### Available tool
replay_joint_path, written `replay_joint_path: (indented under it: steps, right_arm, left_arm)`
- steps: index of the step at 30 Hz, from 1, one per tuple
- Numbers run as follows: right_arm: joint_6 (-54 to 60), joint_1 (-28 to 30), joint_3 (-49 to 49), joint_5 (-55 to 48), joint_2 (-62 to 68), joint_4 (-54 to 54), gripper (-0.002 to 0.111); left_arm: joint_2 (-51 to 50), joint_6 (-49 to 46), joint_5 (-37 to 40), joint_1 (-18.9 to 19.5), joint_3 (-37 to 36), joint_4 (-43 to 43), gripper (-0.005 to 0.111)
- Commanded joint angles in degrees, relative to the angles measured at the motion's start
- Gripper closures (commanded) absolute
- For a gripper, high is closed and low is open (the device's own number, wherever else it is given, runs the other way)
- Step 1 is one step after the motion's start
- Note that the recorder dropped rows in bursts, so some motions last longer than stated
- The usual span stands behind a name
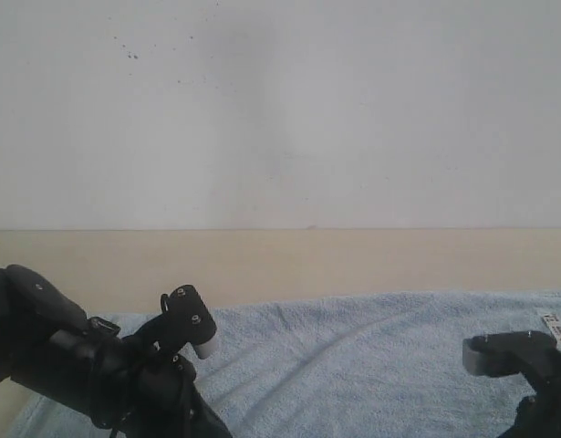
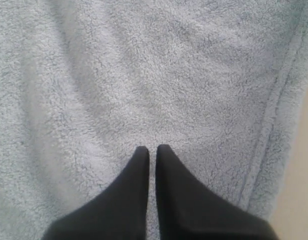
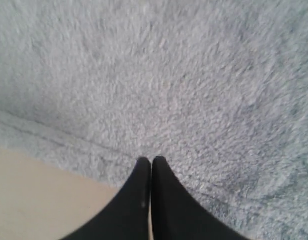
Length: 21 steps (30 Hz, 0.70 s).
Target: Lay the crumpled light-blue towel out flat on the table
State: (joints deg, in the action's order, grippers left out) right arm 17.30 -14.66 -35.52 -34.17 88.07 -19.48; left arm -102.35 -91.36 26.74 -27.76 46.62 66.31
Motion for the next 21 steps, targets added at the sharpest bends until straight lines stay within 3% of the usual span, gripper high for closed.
replay_joint_path:
  steps: [1, 6, 10, 13, 15, 17, 21]
  right_arm:
    - [-2.83, -0.87, 0.86, 7.02, -3.47, 1.59, 0.109]
    - [-5.51, 0.63, 0.74, 18.90, -2.77, 9.31, 0.109]
    - [-17.30, 7.89, -2.27, 28.84, -2.27, 9.74, 0.109]
    - [-11.69, 13.98, -10.65, 24.12, 2.31, 10.54, 0.109]
    - [-6.29, 16.75, -18.21, 13.46, 8.11, 12.01, 0.109]
    - [-9.47, 19.27, -24.39, 8.42, 13.76, 10.72, 0.109]
    - [-7.35, 20.25, -30.06, 6.11, 19.28, 11.38, 0.109]
  left_arm:
    - [1.00, 0.98, -0.29, -0.19, -0.06, -0.25, 0.102]
    - [1.00, 3.34, -7.19, -0.19, -0.06, -4.93, 0.102]
    - [1.00, 8.41, -16.69, 0.15, -0.06, -9.83, 0.102]
    - [1.00, 9.05, -28.32, 0.25, -0.06, -9.05, 0.102]
    - [0.74, 9.64, -37.14, 0.41, 0.58, -8.08, 0.102]
    - [0.03, 12.03, -45.59, 1.33, 1.90, -8.78, 0.102]
    - [-2.68, 19.81, -54.39, 6.18, 5.27, -12.35, 0.102]
